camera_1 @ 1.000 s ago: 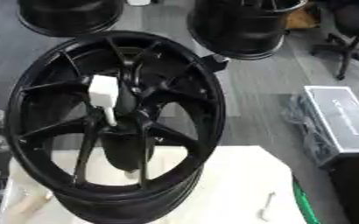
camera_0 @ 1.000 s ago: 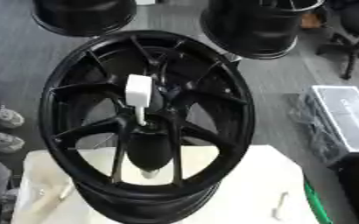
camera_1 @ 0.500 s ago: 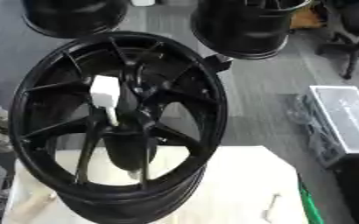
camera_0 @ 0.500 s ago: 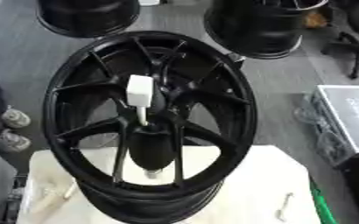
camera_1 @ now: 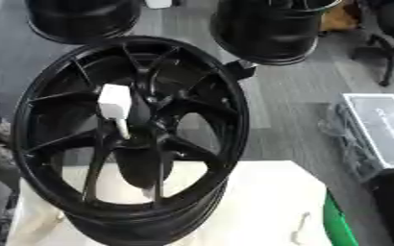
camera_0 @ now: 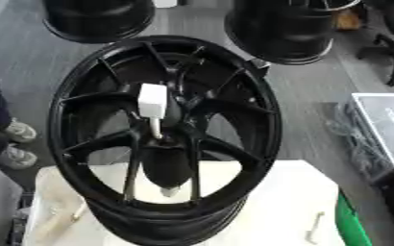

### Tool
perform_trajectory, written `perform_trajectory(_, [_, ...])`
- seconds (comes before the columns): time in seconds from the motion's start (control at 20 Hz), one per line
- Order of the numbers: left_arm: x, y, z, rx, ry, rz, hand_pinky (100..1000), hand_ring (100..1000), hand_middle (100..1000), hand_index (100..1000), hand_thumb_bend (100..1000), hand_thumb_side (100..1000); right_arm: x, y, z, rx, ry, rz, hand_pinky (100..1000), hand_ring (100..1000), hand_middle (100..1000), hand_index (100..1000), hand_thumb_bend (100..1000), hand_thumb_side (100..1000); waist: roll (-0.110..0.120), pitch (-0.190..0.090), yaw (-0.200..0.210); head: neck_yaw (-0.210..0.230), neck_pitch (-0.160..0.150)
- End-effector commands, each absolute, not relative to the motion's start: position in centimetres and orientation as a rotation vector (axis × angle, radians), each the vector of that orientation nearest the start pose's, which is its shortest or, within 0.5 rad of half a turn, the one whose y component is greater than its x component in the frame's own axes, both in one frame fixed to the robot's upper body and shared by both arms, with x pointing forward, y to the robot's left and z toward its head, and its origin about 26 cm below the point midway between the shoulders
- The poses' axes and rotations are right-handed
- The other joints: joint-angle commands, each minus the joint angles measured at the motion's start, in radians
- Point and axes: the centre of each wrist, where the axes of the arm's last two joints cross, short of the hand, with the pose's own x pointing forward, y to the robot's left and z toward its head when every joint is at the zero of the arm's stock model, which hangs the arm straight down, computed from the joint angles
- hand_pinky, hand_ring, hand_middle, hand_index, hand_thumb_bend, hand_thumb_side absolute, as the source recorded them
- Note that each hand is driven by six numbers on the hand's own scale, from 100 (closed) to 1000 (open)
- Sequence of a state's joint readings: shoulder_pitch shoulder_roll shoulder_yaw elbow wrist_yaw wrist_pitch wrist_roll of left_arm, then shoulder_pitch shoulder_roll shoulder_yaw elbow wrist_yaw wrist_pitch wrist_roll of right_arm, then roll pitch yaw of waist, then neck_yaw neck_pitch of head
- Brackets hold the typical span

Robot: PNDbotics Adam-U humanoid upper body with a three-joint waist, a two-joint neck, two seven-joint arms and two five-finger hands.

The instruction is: Pull the pin out of the wheel hub.

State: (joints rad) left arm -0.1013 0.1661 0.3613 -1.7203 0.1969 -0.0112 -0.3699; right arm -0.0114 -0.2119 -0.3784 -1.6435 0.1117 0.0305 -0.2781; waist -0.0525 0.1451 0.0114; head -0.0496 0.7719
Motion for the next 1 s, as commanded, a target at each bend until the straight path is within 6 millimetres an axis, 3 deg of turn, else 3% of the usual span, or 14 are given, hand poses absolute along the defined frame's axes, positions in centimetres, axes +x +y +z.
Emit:
perform_trajectory(0.05, [28.5,36.3,8.6,-0.023,-1.917,-0.104,547,488,508,644,672,798,26.9,-36.4,6.8,-0.692,-1.752,-0.229,672,576,614,796,100,613,0.005,-0.004,-0.002,0.009,-0.002])
perform_trajectory(0.35, [28.6,36.1,8.6,-0.031,-1.92,-0.108,547,488,508,644,672,798,28.1,-33.8,7.2,-0.536,-1.794,-0.204,667,567,606,789,100,649,0.011,0.003,-0.005,0.017,-0.002])
perform_trajectory(1.0, [28.7,35.9,8.6,-0.033,-1.921,-0.117,546,488,509,644,672,797,28.2,-33.1,6.6,-0.486,-1.775,-0.179,663,557,593,781,100,665,0.013,0.01,-0.016,0.014,-0.002])
